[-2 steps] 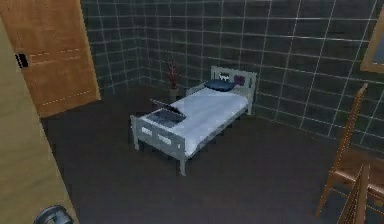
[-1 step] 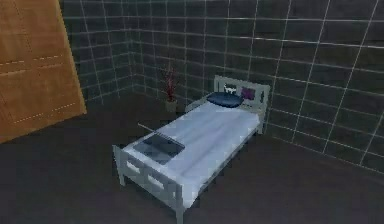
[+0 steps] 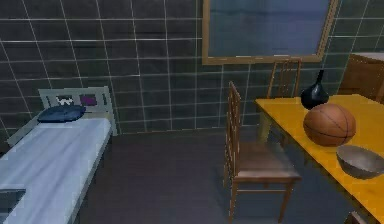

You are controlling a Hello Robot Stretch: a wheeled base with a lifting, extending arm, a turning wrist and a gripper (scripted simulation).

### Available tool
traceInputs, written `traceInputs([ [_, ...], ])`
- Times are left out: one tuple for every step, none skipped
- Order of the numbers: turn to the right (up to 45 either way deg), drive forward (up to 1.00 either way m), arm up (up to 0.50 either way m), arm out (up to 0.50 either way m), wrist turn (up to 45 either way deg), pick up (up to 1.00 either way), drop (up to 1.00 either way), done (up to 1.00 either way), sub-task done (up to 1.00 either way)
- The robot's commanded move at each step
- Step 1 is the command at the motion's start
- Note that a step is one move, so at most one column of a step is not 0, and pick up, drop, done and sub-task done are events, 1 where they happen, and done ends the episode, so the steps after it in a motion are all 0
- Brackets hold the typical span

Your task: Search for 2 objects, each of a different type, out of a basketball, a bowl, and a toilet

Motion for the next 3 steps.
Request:
traceInputs([
  [21.0, 0.0, 0.0, 0.0, 0.0, 0.0, 0.0, 0.0, 0.0],
  [0.0, 0.25, 0.0, 0.0, 0.0, 0.0, 0.0, 0.0, 0.0],
  [27.0, 0.0, 0.0, 0.0, 0.0, 0.0, 0.0, 0.0, 0.0],
])
